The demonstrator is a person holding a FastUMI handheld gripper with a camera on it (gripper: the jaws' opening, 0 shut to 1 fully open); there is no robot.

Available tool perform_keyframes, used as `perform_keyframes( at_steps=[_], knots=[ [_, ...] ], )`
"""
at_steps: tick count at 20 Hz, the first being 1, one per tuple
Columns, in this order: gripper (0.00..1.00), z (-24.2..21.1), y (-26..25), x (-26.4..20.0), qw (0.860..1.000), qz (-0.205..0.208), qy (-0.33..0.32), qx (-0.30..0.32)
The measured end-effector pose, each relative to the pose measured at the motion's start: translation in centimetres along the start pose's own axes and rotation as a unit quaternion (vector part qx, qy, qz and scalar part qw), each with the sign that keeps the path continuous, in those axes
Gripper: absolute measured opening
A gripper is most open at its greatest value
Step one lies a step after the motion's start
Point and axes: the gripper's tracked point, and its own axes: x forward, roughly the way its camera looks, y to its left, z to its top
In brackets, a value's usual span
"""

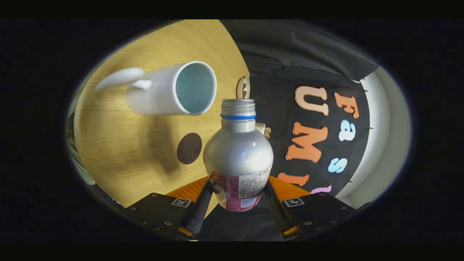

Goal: Take the bottle from table, then pour the juice into the cup, finally place the bottle on the coaster

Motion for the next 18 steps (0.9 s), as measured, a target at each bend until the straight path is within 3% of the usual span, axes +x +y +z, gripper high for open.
perform_keyframes(
  at_steps=[18],
  knots=[
    [0.76, 0.2, -1.7, -0.2, 0.997, -0.008, 0.001, -0.074]
  ],
)
